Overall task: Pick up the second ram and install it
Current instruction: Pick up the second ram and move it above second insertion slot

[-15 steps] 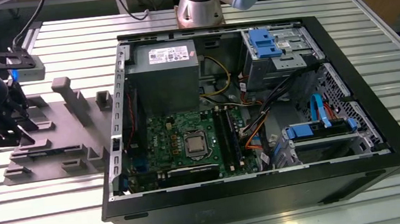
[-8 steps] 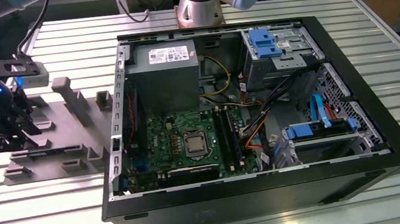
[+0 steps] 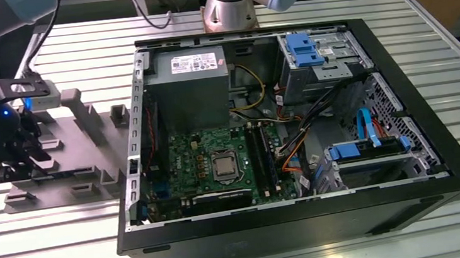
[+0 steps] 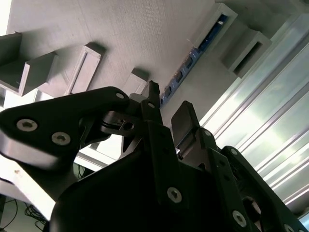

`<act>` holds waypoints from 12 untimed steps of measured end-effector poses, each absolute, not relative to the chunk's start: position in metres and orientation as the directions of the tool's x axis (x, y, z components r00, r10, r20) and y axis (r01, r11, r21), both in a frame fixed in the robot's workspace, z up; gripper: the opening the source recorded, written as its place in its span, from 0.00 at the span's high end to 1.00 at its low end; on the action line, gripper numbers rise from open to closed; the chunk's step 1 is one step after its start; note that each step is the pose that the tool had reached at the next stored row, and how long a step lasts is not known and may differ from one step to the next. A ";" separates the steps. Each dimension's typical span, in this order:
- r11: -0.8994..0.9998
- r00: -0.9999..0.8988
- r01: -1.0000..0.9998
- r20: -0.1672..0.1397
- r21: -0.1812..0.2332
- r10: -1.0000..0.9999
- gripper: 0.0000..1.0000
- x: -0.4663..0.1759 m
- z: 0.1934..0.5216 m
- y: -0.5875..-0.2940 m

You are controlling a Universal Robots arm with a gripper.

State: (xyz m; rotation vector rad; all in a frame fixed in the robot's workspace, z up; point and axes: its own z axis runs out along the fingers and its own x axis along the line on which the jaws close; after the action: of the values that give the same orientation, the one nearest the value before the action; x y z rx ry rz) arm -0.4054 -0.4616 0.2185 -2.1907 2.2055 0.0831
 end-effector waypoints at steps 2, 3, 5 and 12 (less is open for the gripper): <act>0.006 -0.007 -1.000 -0.060 0.017 -0.998 0.62 -0.405 0.215 -0.462; 0.006 -0.007 -1.000 -0.060 0.018 -0.998 0.62 -0.405 0.213 -0.462; 0.006 -0.007 -1.000 -0.060 0.018 -0.998 0.62 -0.405 0.209 -0.463; 0.006 -0.007 -1.000 -0.060 0.018 -0.998 0.62 -0.405 0.205 -0.463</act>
State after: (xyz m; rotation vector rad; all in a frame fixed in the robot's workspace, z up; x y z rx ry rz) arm -0.4054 -0.4626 0.2054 -2.1922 2.2069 0.0865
